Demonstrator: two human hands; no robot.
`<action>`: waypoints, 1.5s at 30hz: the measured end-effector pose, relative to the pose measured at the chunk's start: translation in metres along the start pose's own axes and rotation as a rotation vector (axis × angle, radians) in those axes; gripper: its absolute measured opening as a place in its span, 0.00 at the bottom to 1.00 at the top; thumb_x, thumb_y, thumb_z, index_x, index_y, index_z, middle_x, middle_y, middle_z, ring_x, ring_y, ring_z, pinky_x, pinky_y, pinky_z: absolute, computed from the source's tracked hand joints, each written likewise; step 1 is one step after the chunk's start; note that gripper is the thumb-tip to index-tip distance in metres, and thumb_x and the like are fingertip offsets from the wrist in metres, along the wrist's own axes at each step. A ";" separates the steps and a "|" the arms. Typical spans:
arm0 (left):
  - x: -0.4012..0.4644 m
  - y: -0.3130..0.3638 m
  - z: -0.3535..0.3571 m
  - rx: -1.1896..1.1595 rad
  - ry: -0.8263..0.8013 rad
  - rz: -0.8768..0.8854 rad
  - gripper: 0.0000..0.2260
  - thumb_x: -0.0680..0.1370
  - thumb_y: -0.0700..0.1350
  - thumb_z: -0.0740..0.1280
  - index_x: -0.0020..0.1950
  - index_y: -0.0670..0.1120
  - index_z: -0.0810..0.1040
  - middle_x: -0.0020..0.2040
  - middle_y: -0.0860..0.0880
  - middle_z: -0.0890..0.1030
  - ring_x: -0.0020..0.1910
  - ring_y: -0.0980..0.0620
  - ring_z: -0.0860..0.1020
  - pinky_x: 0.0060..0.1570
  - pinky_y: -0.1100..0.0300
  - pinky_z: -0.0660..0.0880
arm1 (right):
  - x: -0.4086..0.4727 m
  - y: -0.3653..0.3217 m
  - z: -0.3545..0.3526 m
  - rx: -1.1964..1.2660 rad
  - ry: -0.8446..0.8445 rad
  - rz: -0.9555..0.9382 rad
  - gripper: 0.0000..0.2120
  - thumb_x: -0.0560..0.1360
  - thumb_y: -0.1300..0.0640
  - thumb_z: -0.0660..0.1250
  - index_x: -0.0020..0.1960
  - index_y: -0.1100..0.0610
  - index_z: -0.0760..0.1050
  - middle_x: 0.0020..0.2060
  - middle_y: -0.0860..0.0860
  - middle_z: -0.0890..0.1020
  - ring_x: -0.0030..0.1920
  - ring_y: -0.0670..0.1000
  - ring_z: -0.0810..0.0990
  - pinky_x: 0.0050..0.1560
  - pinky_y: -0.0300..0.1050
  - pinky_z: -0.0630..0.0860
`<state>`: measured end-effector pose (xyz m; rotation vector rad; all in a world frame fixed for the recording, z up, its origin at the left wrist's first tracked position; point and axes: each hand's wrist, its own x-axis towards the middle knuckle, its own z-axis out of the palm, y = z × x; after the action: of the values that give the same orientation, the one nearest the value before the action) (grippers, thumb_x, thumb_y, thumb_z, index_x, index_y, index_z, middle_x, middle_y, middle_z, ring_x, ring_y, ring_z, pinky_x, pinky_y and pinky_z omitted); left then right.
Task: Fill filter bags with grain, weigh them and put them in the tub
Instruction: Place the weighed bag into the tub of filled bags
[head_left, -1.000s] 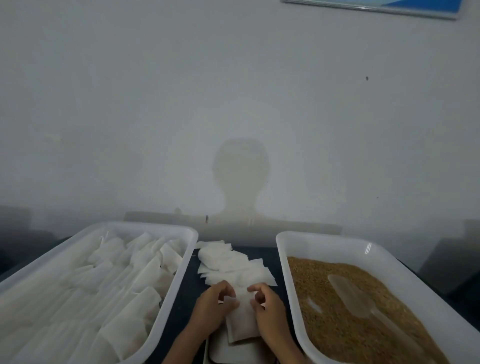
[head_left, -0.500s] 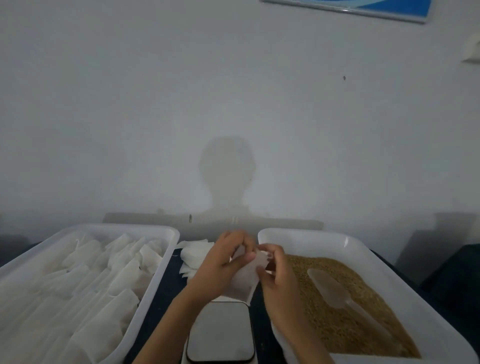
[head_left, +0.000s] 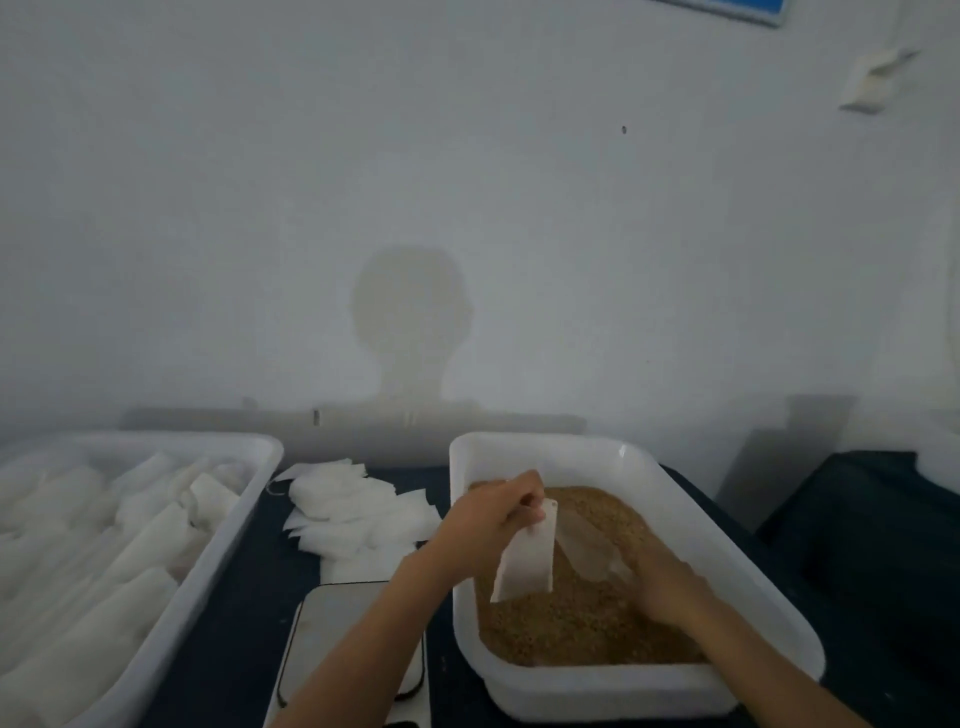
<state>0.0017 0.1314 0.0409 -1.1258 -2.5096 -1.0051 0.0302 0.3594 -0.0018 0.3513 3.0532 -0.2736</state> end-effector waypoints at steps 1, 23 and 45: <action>0.001 -0.004 0.006 0.027 -0.012 -0.012 0.10 0.81 0.43 0.58 0.41 0.51 0.62 0.37 0.54 0.69 0.37 0.52 0.68 0.37 0.59 0.65 | 0.003 -0.001 0.001 -0.041 0.019 -0.004 0.14 0.80 0.47 0.57 0.62 0.51 0.73 0.57 0.50 0.78 0.55 0.49 0.77 0.57 0.45 0.74; 0.009 -0.034 0.047 0.478 -0.219 -0.133 0.09 0.79 0.35 0.60 0.57 0.45 0.69 0.55 0.43 0.76 0.46 0.50 0.71 0.47 0.57 0.71 | -0.013 -0.031 -0.070 -0.411 -0.294 -0.037 0.10 0.75 0.64 0.63 0.55 0.64 0.76 0.34 0.50 0.73 0.33 0.47 0.73 0.29 0.35 0.65; 0.012 -0.037 0.041 0.192 -0.084 -0.092 0.08 0.79 0.41 0.62 0.55 0.43 0.79 0.55 0.43 0.75 0.48 0.55 0.67 0.46 0.62 0.66 | -0.031 0.005 -0.094 -0.051 -0.005 -0.196 0.11 0.78 0.53 0.62 0.40 0.49 0.61 0.39 0.47 0.76 0.36 0.44 0.73 0.35 0.36 0.68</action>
<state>-0.0302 0.1478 -0.0028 -1.0241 -2.6780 -0.7320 0.0582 0.3748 0.0923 0.0479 3.0849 -0.2039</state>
